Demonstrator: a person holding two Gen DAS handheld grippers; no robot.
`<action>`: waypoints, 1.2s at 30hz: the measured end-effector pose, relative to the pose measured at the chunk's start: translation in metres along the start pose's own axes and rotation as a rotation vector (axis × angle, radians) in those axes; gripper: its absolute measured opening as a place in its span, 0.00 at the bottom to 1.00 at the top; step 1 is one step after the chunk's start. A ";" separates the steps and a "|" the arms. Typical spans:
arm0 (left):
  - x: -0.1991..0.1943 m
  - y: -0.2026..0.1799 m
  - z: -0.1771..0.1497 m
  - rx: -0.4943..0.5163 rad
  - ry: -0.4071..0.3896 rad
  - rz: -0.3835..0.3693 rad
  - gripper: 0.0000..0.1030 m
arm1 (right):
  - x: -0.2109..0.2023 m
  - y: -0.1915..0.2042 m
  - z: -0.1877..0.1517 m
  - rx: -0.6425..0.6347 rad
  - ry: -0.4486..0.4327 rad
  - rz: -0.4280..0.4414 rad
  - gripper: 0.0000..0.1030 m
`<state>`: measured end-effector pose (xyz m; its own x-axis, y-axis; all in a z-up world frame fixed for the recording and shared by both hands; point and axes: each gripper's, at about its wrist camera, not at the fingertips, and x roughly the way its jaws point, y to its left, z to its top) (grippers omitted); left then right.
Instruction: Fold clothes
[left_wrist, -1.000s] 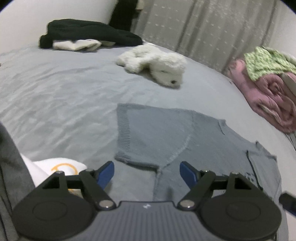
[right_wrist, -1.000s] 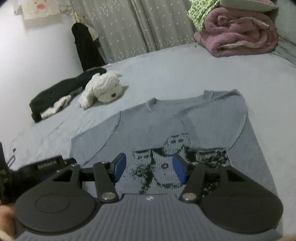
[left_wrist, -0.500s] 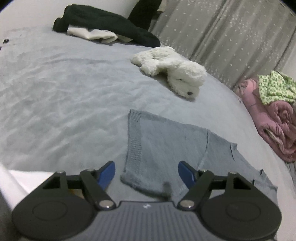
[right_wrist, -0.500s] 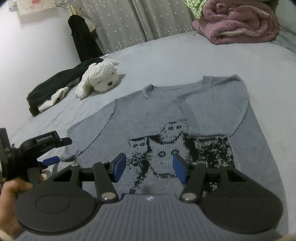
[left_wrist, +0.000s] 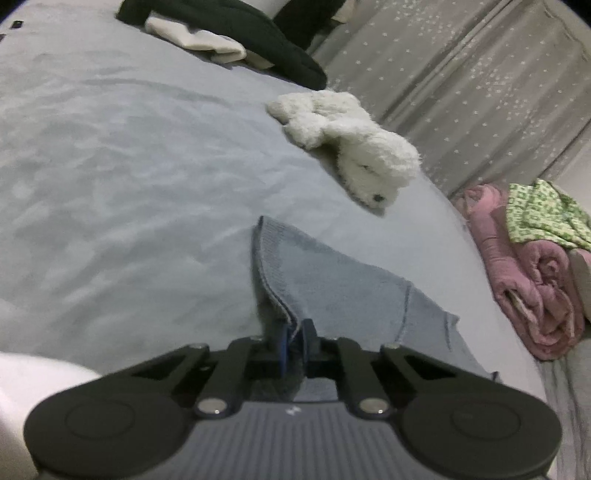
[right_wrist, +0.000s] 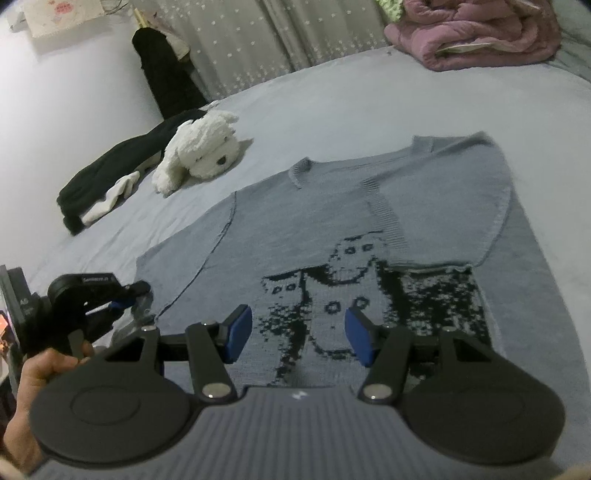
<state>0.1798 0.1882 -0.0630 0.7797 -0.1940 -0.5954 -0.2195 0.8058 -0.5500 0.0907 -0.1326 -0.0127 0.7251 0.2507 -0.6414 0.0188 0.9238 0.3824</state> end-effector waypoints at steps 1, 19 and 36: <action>-0.001 -0.002 0.001 0.012 -0.005 -0.012 0.06 | 0.003 0.001 0.003 0.003 0.006 0.012 0.58; 0.010 -0.041 -0.019 0.294 0.108 -0.197 0.05 | 0.049 0.007 0.038 0.139 0.012 0.211 0.58; 0.013 -0.039 -0.021 0.288 0.144 -0.225 0.05 | 0.138 0.000 0.045 0.450 0.191 0.459 0.58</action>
<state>0.1863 0.1429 -0.0615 0.6944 -0.4439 -0.5663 0.1372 0.8543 -0.5014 0.2213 -0.1112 -0.0711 0.5938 0.6749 -0.4382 0.0528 0.5107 0.8582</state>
